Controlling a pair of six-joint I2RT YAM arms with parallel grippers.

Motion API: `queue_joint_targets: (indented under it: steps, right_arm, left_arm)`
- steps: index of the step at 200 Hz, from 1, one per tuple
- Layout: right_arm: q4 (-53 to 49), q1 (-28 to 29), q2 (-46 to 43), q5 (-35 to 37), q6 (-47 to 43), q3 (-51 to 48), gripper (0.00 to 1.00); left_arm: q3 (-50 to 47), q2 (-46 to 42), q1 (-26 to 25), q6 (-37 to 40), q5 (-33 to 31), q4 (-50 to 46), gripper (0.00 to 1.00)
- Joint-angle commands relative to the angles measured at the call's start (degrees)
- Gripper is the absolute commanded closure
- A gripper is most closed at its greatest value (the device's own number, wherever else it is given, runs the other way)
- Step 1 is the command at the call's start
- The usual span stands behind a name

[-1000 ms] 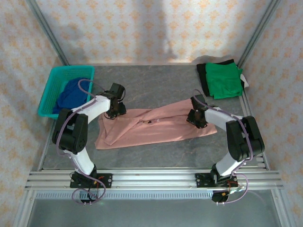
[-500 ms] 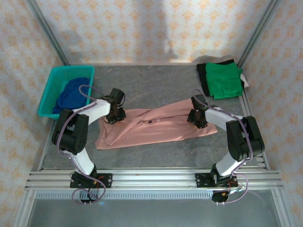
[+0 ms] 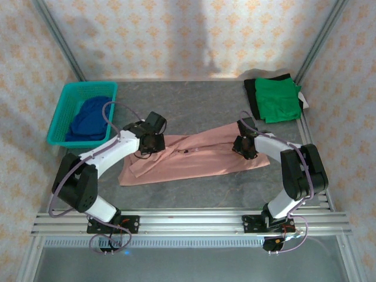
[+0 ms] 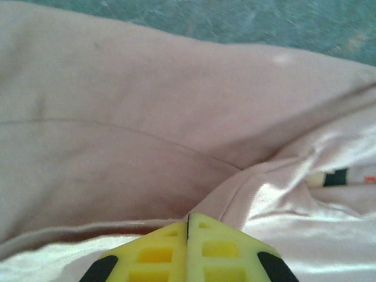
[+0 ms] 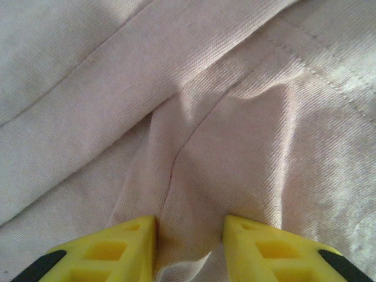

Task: Fold and stack the t-shirts

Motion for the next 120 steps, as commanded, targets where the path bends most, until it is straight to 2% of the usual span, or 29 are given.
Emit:
queue_joint_targets:
  steps: [1,36,61,71,87,105,120]
  right_arm:
    - [-1.87,-0.55,0.90,2.09,-1.26,-0.11,0.65]
    - [-3.65,-0.57,0.60,3.00,-2.45,1.47,0.64]
    - [-4.32,-0.56,0.95,2.66,-3.15,2.84,0.64]
    - [-4.45,-0.62,1.05,2.58,-3.22,3.25,0.64]
    - [-4.84,-0.55,1.45,2.10,-3.48,4.34,0.64]
    - [-5.57,-0.56,2.09,1.35,-4.00,5.93,0.64]
    - [-6.37,-0.51,2.23,1.18,-4.34,7.22,0.64]
  left_arm:
    - [-1.59,-1.63,-3.71,-5.87,-2.43,-3.30,1.00]
    - [-3.55,-1.41,-10.76,-13.23,-1.89,-0.93,1.00]
    - [-3.37,-0.04,-14.01,-16.76,-2.05,-1.54,0.99]
    - [-3.74,0.05,-14.68,-18.69,-1.71,-1.57,0.93]
    - [-5.64,-1.54,-15.81,-21.36,-0.59,1.69,0.68]
    - [-7.42,-3.77,-16.52,-23.13,1.03,4.70,0.66]
    - [-8.99,-5.97,-16.57,-23.95,2.53,6.60,0.54]
